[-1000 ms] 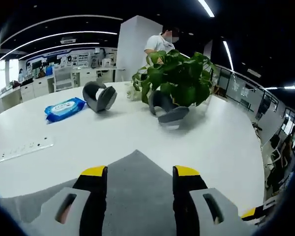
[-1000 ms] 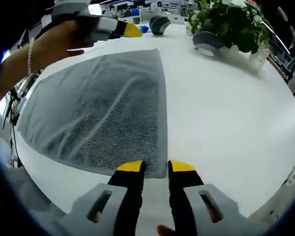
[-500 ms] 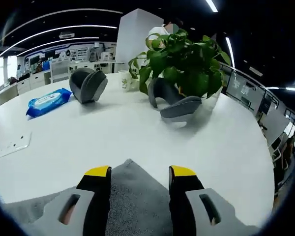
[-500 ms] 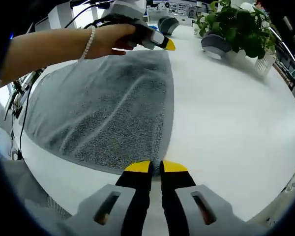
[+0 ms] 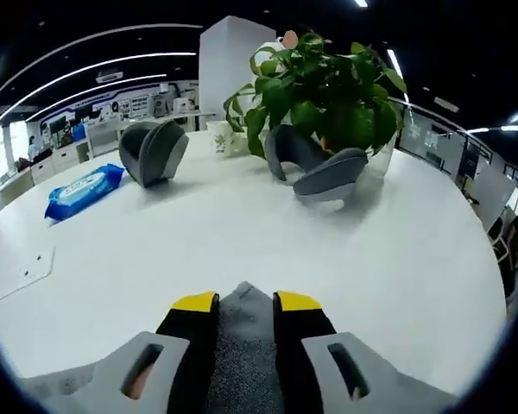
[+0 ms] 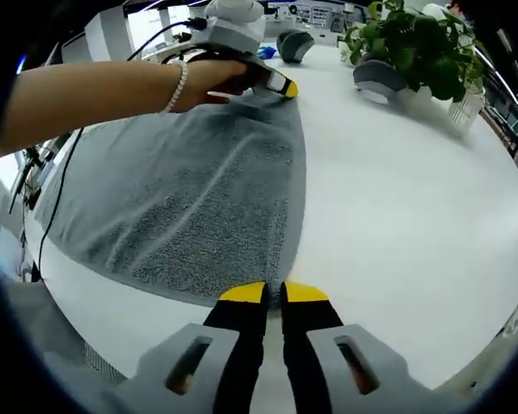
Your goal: Fold the towel on the table until its edges align and the towel forms a compact rectangular stack.
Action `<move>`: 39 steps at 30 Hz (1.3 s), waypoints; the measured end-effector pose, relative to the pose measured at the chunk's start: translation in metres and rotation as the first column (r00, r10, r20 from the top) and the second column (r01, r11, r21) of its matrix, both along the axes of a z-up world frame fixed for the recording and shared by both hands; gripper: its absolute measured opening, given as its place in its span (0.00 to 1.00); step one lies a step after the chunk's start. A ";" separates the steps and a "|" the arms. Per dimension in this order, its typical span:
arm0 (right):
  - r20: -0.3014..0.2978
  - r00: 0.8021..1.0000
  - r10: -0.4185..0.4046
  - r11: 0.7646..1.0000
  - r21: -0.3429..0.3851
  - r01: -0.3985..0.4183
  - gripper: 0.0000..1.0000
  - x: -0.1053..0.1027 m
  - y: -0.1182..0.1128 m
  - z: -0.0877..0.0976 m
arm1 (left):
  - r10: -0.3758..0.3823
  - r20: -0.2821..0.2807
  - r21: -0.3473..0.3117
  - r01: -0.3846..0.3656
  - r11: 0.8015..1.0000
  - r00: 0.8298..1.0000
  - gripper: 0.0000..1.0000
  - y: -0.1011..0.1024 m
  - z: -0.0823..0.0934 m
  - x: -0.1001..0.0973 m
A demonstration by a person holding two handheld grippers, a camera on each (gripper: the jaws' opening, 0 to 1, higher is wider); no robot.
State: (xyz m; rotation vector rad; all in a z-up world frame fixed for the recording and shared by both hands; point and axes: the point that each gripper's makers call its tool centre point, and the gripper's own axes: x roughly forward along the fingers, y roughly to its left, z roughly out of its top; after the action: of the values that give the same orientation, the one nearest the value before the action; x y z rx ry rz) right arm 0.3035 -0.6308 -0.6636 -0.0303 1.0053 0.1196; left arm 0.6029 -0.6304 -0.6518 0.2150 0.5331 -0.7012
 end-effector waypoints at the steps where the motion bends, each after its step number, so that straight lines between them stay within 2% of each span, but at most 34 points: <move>1: 0.000 1.000 0.001 1.000 -0.001 -0.001 0.04 0.000 0.000 0.000 | -0.001 0.006 -0.002 0.001 1.000 1.000 0.24 0.000 0.000 -0.001; 5: 0.001 1.000 0.002 1.000 -0.002 -0.002 0.04 0.000 0.000 0.000 | -0.022 0.032 -0.001 0.022 1.000 0.999 0.20 -0.003 0.001 -0.001; 7: 0.000 1.000 0.005 1.000 -0.004 -0.005 0.03 0.000 0.000 0.000 | -0.029 0.030 0.014 0.029 0.999 0.999 0.14 -0.005 0.000 -0.004; 9: -0.001 1.000 0.010 1.000 -0.004 -0.010 0.03 0.000 0.000 0.000 | -0.051 0.060 0.054 0.048 0.997 0.997 0.07 -0.005 0.000 -0.003; 12: -0.009 1.000 -0.016 0.999 0.031 0.016 0.03 0.000 -0.001 0.000 | -0.044 0.048 0.028 0.043 0.999 0.998 0.05 -0.004 0.001 -0.002; 15: -0.016 1.000 0.001 1.000 0.018 0.000 0.02 0.000 0.000 0.000 | -0.068 0.064 0.044 0.065 0.997 0.996 0.04 -0.003 0.002 -0.003; 17: -0.023 1.000 0.011 1.000 0.010 -0.011 0.02 0.000 0.001 0.000 | -0.067 0.050 0.043 0.065 0.997 0.996 0.04 -0.003 0.003 -0.002; 19: -0.035 0.999 0.015 1.000 0.013 -0.015 0.01 0.000 0.001 0.000 | -0.050 -0.012 0.016 0.050 0.999 0.999 0.03 -0.002 0.003 -0.005; 21: -0.046 0.999 0.013 1.000 0.020 -0.012 0.01 -0.001 0.001 0.002 | -0.057 -0.034 0.012 0.057 0.998 0.998 0.03 0.000 0.004 -0.007; 29: -0.010 1.000 -0.016 0.998 0.062 0.017 0.01 -0.001 0.000 0.021 | -0.074 0.008 0.020 0.074 0.997 0.997 0.03 0.000 0.028 -0.006; 31: -0.009 1.000 -0.020 0.998 0.067 0.020 0.01 -0.001 -0.001 0.024 | -0.074 0.010 0.023 0.074 0.997 0.997 0.03 0.000 0.029 -0.003; 39: 0.012 1.000 -0.026 0.997 0.076 0.025 0.01 -0.005 -0.005 0.043 | -0.064 0.023 0.001 0.064 0.998 0.998 0.03 -0.003 0.056 -0.006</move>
State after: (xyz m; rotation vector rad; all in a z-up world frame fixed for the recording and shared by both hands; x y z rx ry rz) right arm 0.2984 -0.6357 -0.6209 0.0508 0.9876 0.1341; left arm 0.5965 -0.6331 -0.5954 0.2405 0.5062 -0.7602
